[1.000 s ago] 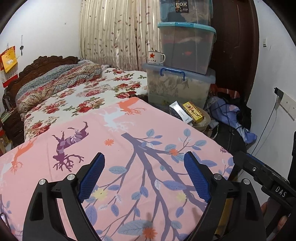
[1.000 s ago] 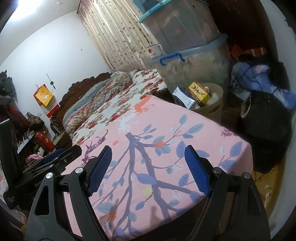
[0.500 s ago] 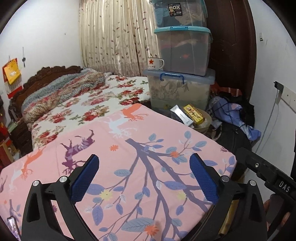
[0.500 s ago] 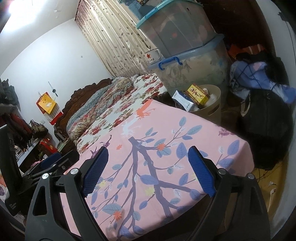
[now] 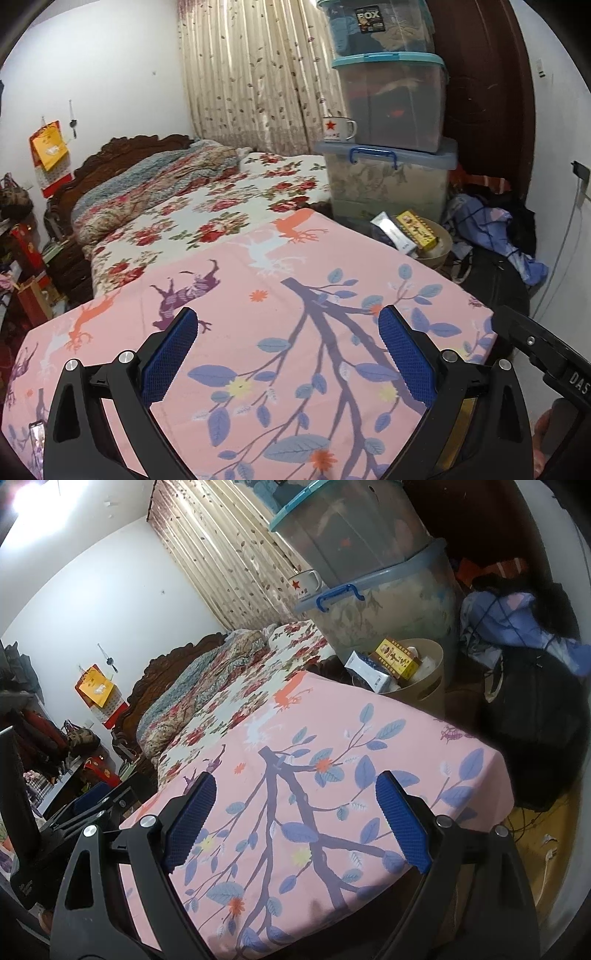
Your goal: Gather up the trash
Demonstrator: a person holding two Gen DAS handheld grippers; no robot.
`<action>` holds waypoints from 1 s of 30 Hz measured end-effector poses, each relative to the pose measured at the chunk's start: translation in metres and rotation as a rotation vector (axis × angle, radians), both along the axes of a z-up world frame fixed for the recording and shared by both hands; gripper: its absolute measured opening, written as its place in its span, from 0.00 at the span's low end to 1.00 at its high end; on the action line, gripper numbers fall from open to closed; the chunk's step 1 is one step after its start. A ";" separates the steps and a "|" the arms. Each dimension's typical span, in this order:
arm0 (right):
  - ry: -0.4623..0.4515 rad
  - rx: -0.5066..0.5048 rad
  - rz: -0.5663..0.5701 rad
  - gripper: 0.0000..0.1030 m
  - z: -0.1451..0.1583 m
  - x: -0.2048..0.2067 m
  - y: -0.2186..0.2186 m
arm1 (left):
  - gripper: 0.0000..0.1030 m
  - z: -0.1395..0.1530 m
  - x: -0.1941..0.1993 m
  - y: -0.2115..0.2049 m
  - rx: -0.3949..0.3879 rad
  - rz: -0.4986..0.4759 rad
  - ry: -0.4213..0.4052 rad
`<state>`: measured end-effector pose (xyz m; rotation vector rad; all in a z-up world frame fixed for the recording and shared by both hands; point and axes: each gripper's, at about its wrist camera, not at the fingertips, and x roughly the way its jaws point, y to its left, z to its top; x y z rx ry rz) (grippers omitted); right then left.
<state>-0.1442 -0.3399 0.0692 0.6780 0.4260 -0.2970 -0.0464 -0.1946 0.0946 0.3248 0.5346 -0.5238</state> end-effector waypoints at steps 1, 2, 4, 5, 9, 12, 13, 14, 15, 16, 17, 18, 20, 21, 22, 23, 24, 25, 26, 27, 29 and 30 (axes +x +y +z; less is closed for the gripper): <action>0.001 0.001 0.002 0.86 0.000 0.000 0.000 | 0.92 0.000 0.001 0.001 0.003 0.007 0.002; 0.002 0.002 0.004 0.85 -0.001 0.001 0.001 | 0.92 -0.001 0.001 0.001 0.003 0.011 0.006; 0.004 0.003 0.007 0.86 -0.001 0.001 0.001 | 0.92 -0.001 0.003 0.003 0.003 0.021 0.016; 0.004 0.003 0.007 0.86 -0.001 0.002 0.002 | 0.92 -0.002 0.003 0.004 0.005 0.028 0.016; 0.006 0.004 0.009 0.86 -0.002 0.002 0.002 | 0.92 -0.002 0.004 0.008 0.008 0.046 0.007; 0.010 0.006 0.013 0.86 -0.003 0.004 0.003 | 0.92 -0.001 0.004 0.009 0.007 0.050 0.013; 0.011 0.006 0.014 0.86 -0.003 0.004 0.004 | 0.92 -0.001 0.005 0.010 0.007 0.052 0.017; 0.011 0.007 0.016 0.86 -0.003 0.004 0.004 | 0.92 -0.001 0.005 0.011 0.004 0.053 0.017; 0.012 0.007 0.016 0.86 -0.004 0.004 0.004 | 0.92 -0.001 0.005 0.011 0.008 0.058 0.014; 0.011 0.007 0.016 0.86 -0.004 0.004 0.004 | 0.92 -0.001 0.004 0.011 0.013 0.065 0.009; 0.011 0.007 0.015 0.86 -0.004 0.004 0.004 | 0.92 0.000 0.004 0.011 0.014 0.066 0.010; 0.012 0.008 0.015 0.86 -0.004 0.004 0.004 | 0.92 0.000 0.004 0.010 0.012 0.062 0.013; 0.012 0.009 0.016 0.86 -0.004 0.005 0.005 | 0.92 0.000 0.003 0.011 0.011 0.061 0.015; 0.012 0.009 0.016 0.86 -0.004 0.005 0.004 | 0.92 0.000 0.003 0.011 0.012 0.063 0.013; 0.013 0.009 0.017 0.86 -0.005 0.005 0.005 | 0.92 0.000 0.003 0.011 0.014 0.066 0.009; 0.013 0.009 0.017 0.86 -0.005 0.005 0.005 | 0.92 0.001 0.003 0.011 0.016 0.068 0.006; 0.013 0.010 0.017 0.86 -0.005 0.005 0.005 | 0.92 0.001 0.002 0.011 0.016 0.069 0.005; 0.013 0.010 0.017 0.86 -0.005 0.005 0.005 | 0.92 0.001 0.001 0.010 0.017 0.070 0.005; 0.013 0.011 0.017 0.86 -0.005 0.005 0.005 | 0.92 0.001 0.001 0.010 0.018 0.070 0.005; 0.014 0.011 0.017 0.86 -0.005 0.005 0.005 | 0.92 0.001 0.001 0.010 0.018 0.070 0.005; 0.013 0.012 0.016 0.86 -0.005 0.005 0.005 | 0.92 0.001 0.001 0.010 0.020 0.071 0.004; 0.012 0.010 0.016 0.86 -0.004 0.005 0.004 | 0.92 0.000 0.001 0.010 0.022 0.073 0.003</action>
